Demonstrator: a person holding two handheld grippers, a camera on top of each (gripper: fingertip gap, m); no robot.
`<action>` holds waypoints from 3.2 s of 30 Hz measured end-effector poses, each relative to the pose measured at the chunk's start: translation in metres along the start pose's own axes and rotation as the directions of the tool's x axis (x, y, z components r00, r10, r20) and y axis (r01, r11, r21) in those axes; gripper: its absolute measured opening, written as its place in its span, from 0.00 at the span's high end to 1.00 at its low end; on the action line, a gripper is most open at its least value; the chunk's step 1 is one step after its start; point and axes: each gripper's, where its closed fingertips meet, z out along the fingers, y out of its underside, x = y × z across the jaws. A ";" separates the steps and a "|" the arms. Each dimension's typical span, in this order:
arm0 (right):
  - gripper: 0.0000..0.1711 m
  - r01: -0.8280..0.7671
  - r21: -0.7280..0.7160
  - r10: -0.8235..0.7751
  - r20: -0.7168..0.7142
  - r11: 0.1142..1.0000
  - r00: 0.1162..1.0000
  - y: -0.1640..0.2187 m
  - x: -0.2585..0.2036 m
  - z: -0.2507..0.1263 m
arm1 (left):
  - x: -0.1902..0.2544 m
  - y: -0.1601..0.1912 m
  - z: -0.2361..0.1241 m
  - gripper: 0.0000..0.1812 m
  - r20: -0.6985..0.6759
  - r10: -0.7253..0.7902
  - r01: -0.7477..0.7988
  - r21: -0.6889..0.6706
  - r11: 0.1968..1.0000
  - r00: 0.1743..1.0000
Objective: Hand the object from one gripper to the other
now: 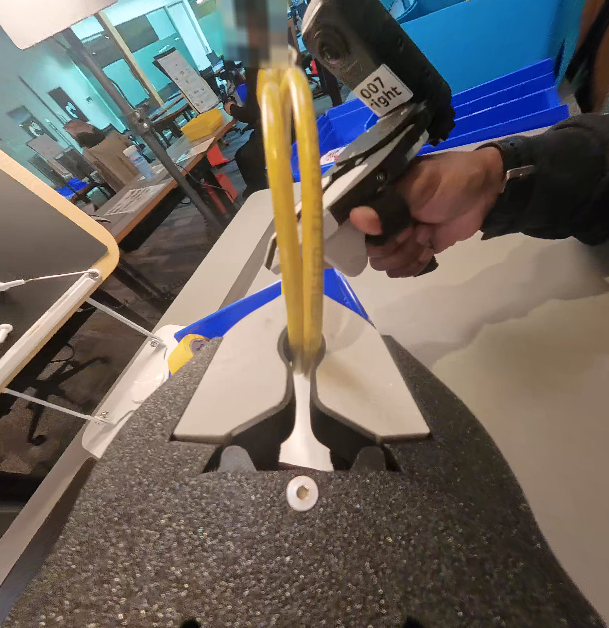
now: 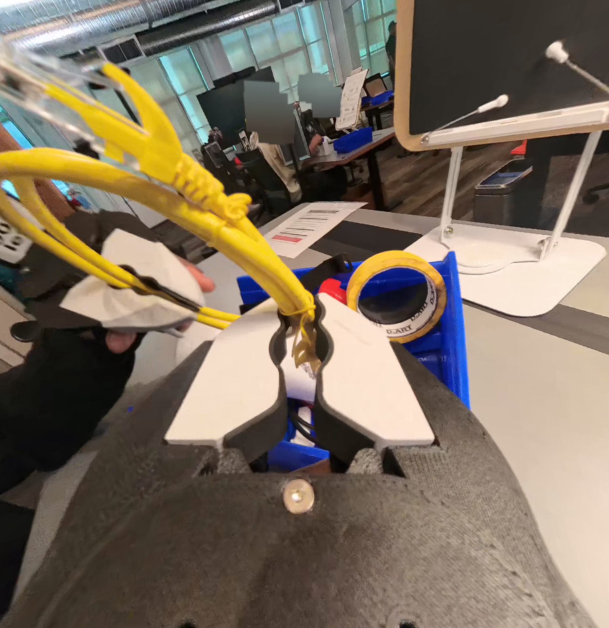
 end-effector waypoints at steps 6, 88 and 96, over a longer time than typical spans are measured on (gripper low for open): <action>0.75 0.329 -0.093 -0.340 -0.152 0.940 0.928 0.013 0.020 -0.008 | -0.033 -0.004 -0.007 1.00 0.312 0.326 -0.307 -0.112 0.945 0.892; 0.88 0.101 -0.280 0.016 0.386 0.955 0.923 0.092 -0.094 -0.014 | 0.070 -0.099 -0.029 0.83 0.506 0.579 -0.761 0.309 0.571 0.640; 0.91 0.313 0.093 -0.309 -0.059 0.945 0.949 0.004 0.000 -0.051 | 0.027 -0.044 0.005 0.56 0.239 0.401 -0.435 0.111 0.894 0.884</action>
